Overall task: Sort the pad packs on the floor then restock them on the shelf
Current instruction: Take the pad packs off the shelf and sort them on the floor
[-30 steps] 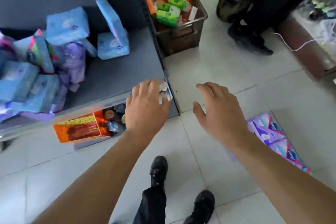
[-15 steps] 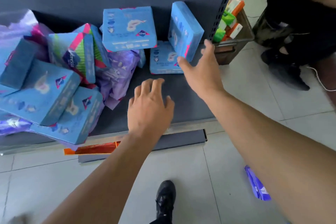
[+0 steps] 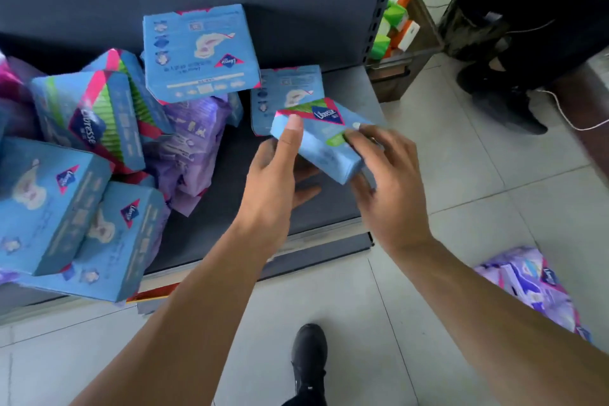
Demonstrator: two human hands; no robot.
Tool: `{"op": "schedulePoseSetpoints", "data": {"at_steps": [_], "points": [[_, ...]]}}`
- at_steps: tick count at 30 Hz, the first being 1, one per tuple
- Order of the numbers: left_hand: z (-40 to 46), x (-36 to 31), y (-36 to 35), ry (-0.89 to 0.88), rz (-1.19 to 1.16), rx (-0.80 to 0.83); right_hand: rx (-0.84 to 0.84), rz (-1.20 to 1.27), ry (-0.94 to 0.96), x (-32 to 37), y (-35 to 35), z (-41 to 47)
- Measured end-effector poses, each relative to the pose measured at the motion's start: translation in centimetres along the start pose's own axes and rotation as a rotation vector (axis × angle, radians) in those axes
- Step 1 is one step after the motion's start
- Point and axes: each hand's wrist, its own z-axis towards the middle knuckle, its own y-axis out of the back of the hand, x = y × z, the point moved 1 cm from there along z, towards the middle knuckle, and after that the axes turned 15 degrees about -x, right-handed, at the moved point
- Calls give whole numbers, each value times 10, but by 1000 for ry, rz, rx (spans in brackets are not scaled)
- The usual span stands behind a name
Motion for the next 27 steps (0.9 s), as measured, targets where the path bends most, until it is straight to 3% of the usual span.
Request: {"op": "schedulePoseSetpoints", "data": {"at_steps": [5, 7, 9, 11, 13, 16, 27], "points": [[-32, 28, -34, 23, -2, 30, 27, -24, 23, -12, 57, -46], [-48, 43, -51, 10, 38, 61, 27, -45, -125, -26, 93, -63], [-66, 56, -69, 21, 104, 105, -89, 52, -511, -44, 132, -76], [-87, 71, -89, 45, 175, 182, -205, 370, -1025, -63, 172, -83], [-112, 90, -113, 83, 246, 286, -136, 627, -1382, -79, 209, -98], [-156, 129, -151, 117, 327, 424, -60, 582, -1412, -95, 263, -140], [-326, 307, -269, -42, 858, 690, -498, 510, -1792, -149, 464, -337]]}}
